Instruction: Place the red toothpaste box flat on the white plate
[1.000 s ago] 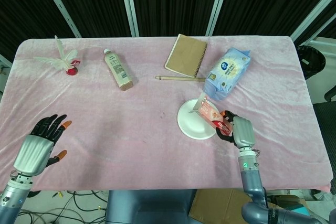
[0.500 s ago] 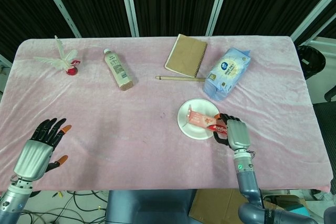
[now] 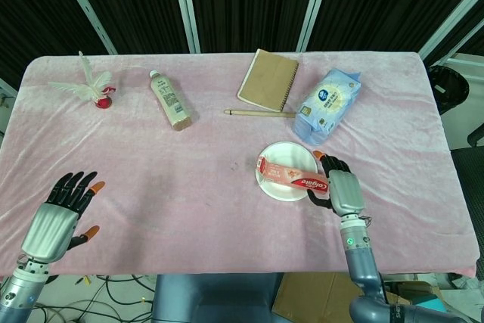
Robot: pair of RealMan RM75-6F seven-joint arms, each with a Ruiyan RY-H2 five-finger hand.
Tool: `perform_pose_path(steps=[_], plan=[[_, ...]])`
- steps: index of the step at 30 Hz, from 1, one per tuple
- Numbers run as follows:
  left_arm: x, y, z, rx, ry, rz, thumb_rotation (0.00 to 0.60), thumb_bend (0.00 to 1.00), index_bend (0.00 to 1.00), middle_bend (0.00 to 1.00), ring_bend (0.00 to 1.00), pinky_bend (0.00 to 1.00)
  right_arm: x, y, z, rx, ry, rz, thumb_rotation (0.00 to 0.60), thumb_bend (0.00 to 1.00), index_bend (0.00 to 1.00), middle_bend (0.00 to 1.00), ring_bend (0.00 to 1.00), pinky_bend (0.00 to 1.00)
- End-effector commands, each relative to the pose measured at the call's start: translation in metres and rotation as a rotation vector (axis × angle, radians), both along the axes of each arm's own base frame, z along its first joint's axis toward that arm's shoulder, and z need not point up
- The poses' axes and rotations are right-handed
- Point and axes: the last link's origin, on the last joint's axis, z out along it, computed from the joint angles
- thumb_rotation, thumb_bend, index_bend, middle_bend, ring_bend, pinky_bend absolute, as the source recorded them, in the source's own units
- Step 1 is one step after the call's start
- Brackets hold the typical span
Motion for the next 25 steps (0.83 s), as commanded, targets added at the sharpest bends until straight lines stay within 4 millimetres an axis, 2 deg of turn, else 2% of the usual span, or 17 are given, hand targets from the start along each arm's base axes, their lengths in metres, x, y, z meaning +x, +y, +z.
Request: perform_pose_path(steps=[1, 2, 4, 7, 10, 16, 18, 25], plan=[[-0.001, -0.001, 0.001, 0.001, 0.005, 0.0, 0.6, 0.0, 0.13, 0.04, 0.02, 0.06, -0.006, 0.013, 0.021, -0.007, 0.028, 0.042, 0.6, 0.22, 0.07, 0.09, 0.06, 0.12], [-0.002, -0.003, 0.001, -0.005, 0.008, 0.004, 0.6, 0.0, 0.12, 0.03, 0.01, 0.06, -0.011, 0.023, 0.033, -0.007, 0.041, 0.054, 0.6, 0.21, 0.05, 0.07, 0.04, 0.12], [-0.006, -0.008, 0.004, -0.012, 0.029, 0.021, 0.6, 0.0, 0.1, 0.01, 0.0, 0.03, -0.03, 0.059, 0.069, -0.008, 0.125, 0.081, 0.6, 0.2, 0.03, 0.04, 0.01, 0.11], [-0.014, -0.017, 0.005, -0.028, 0.05, 0.058, 0.6, 0.0, 0.03, 0.0, 0.0, 0.01, -0.05, 0.088, 0.098, 0.009, 0.229, 0.097, 0.6, 0.17, 0.0, 0.0, 0.0, 0.09], [-0.021, -0.025, 0.006, -0.046, 0.069, 0.098, 0.6, 0.0, 0.0, 0.0, 0.0, 0.0, -0.069, 0.111, 0.117, 0.028, 0.321, 0.08, 0.6, 0.15, 0.0, 0.0, 0.0, 0.08], [-0.029, -0.033, 0.01, -0.039, 0.088, 0.121, 0.6, 0.0, 0.0, 0.0, 0.0, 0.0, -0.091, 0.138, 0.14, -0.003, 0.44, 0.061, 0.6, 0.13, 0.0, 0.0, 0.0, 0.07], [-0.035, -0.031, 0.011, -0.034, 0.094, 0.137, 0.6, 0.0, 0.0, 0.0, 0.0, 0.0, -0.105, 0.148, 0.145, -0.041, 0.455, 0.034, 0.6, 0.13, 0.0, 0.0, 0.0, 0.07], [-0.032, -0.024, 0.009, -0.012, 0.036, 0.127, 0.6, 0.0, 0.0, 0.0, 0.0, 0.0, -0.109, 0.149, 0.147, -0.074, 0.427, 0.047, 0.6, 0.13, 0.0, 0.0, 0.0, 0.07]])
